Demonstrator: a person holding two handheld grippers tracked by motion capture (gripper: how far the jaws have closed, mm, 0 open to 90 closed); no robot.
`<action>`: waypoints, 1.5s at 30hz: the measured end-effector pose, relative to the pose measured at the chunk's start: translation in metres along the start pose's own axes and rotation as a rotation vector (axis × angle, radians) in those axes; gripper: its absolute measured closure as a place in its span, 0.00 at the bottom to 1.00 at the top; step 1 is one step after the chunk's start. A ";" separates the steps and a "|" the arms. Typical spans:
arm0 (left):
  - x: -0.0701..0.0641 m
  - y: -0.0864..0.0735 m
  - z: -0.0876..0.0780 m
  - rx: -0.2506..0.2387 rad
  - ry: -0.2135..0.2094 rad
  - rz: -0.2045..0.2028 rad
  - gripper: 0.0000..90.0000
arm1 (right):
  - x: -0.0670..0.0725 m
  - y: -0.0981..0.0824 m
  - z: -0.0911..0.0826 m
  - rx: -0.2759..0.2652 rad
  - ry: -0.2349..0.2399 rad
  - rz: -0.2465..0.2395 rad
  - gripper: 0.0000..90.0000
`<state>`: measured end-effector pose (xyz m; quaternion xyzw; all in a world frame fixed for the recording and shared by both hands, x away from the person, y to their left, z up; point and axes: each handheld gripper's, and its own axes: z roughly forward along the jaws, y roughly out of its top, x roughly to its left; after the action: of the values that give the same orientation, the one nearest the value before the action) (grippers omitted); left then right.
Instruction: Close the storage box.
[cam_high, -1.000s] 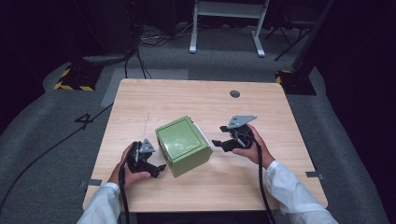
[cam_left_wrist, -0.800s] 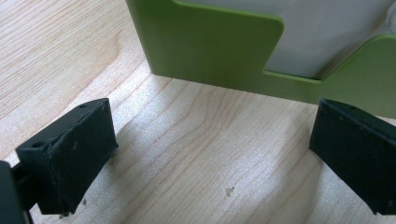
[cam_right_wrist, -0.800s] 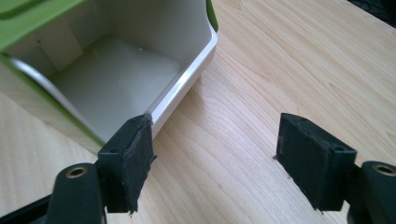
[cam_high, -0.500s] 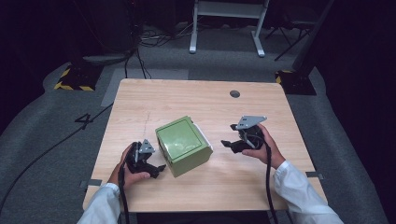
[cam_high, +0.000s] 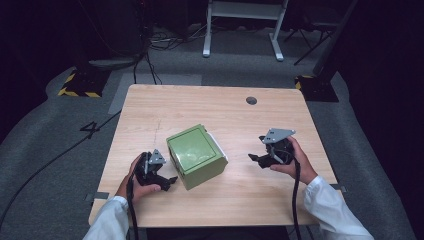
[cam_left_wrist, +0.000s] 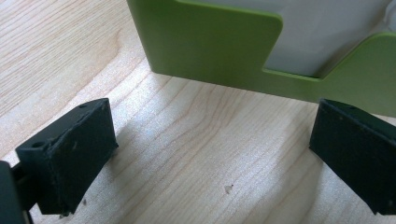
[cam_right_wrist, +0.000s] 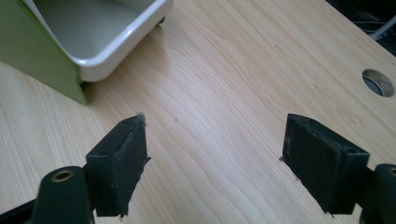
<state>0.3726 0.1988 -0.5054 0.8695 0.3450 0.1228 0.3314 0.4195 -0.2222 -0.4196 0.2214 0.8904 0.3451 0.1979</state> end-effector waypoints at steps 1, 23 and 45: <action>0.000 0.000 0.000 0.000 -0.001 0.002 0.00 | -0.001 -0.003 -0.002 0.003 -0.004 -0.003 0.25; -0.001 -0.001 0.000 -0.005 0.001 -0.007 0.00 | -0.008 -0.064 -0.026 0.080 -0.073 0.043 0.22; -0.001 -0.001 -0.001 -0.002 0.006 -0.005 0.00 | -0.027 -0.151 -0.058 0.080 -0.109 0.258 0.21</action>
<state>0.3707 0.1992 -0.5055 0.8680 0.3478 0.1249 0.3316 0.3734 -0.3670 -0.4807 0.3601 0.8555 0.3193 0.1911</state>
